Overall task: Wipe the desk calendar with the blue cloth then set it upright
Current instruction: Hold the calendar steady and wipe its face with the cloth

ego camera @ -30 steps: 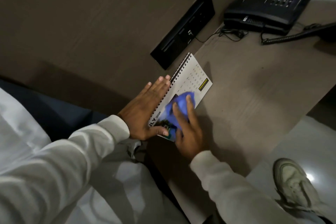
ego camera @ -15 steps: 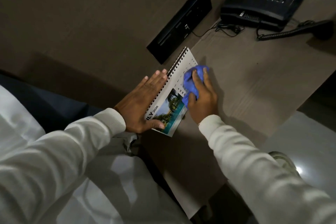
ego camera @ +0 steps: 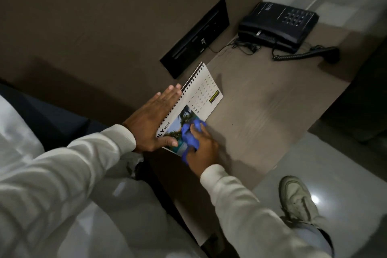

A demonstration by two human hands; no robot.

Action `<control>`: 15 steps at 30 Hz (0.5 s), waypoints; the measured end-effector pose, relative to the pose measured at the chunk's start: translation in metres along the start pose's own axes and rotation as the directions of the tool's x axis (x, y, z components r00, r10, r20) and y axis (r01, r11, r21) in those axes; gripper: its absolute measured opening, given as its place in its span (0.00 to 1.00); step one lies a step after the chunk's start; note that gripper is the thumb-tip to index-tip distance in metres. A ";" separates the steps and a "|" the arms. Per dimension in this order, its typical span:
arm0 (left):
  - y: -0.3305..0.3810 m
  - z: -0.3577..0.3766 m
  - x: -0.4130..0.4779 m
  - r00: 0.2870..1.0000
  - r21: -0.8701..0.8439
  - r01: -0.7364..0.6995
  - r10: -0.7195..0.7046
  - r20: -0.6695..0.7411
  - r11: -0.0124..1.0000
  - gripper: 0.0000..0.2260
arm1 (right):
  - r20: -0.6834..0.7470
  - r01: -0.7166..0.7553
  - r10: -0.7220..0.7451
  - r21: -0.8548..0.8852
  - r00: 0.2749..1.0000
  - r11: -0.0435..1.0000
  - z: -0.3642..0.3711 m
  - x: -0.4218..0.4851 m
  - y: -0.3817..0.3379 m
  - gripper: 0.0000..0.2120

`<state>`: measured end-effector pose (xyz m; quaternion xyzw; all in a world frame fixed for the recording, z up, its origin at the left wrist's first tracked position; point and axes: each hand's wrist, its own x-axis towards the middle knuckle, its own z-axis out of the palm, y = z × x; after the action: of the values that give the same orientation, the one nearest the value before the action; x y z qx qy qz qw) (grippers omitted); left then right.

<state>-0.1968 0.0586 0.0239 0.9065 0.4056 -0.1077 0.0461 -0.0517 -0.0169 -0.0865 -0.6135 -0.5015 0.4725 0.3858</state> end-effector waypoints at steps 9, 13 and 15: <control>0.007 -0.006 -0.005 0.999 0.111 0.033 -0.034 0.005 0.993 0.52 | 0.368 0.309 -0.091 -0.592 0.925 0.744 -0.043 -0.023 -0.011 0.31; -0.002 0.004 -0.002 0.999 0.137 0.038 -0.041 0.024 0.990 0.52 | 0.468 0.500 -0.204 -0.690 0.860 0.523 -0.043 -0.019 0.026 0.28; -0.004 0.005 -0.001 0.998 0.144 0.044 -0.051 0.041 0.989 0.52 | 0.511 0.557 -0.227 -0.714 0.829 0.424 -0.048 -0.012 0.043 0.28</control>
<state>-0.2010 0.0594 0.0198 0.8949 0.4172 -0.1578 -0.0123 0.0043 -0.0375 -0.1124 -0.4927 -0.8534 0.1625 0.0497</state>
